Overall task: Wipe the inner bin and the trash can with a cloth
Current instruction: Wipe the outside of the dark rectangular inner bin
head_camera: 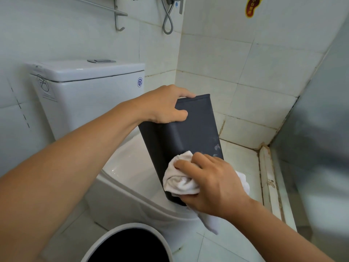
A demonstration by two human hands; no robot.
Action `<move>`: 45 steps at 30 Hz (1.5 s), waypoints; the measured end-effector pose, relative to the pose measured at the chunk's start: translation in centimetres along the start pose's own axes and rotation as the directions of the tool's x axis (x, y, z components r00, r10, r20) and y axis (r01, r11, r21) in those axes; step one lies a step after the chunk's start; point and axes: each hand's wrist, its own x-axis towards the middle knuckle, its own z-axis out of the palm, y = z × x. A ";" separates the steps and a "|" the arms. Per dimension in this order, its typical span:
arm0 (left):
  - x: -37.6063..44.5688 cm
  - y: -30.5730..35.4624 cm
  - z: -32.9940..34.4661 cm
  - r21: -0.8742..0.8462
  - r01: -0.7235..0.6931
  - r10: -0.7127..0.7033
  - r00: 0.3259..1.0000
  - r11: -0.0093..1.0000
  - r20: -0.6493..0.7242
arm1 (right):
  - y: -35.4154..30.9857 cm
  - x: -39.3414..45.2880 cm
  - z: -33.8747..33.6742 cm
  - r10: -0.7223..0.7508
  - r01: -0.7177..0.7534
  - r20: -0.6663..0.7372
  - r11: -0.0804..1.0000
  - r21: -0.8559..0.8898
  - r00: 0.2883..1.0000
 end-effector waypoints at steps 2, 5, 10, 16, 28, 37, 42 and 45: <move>0.0 -0.2 0.0 0.007 -0.003 0.003 1.000 1.000 -0.007 | 0.1 1.1 -0.1 0.024 -0.024 -0.049 1.000 0.001 0.999; 0.0 -0.1 0.2 0.008 -0.010 0.010 1.000 1.000 -0.013 | 0.4 3.8 -0.7 0.120 -0.117 -0.161 0.993 0.027 0.980; 0.2 0.3 0.2 0.015 -0.026 0.026 1.000 1.000 -0.005 | 0.5 2.9 -0.5 0.150 -0.137 -0.172 0.987 0.085 0.974; 0.1 -0.4 0.1 -0.006 -0.011 0.011 1.000 1.000 -0.007 | 0.9 -3.2 0.4 0.016 -0.016 0.008 1.000 0.024 1.000; -0.6 0.1 0.3 -0.072 -0.013 0.010 0.999 0.997 -0.040 | 7.0 1.7 1.0 0.772 -0.694 -0.036 0.589 0.413 0.634; -0.3 0.3 0.6 -0.105 -0.039 0.036 0.999 0.994 -0.028 | 6.5 -1.0 1.2 0.585 -0.524 -0.038 0.752 0.400 0.810; 0.1 -0.1 0.2 -0.061 -0.007 0.007 1.000 0.998 -0.001 | 7.6 -0.9 1.6 0.763 -0.661 -0.030 0.578 0.478 0.646; 0.6 1.0 -0.5 0.040 0.009 -0.010 1.000 0.999 0.009 | 7.3 -1.6 1.7 0.756 -0.666 -0.021 0.589 0.458 0.654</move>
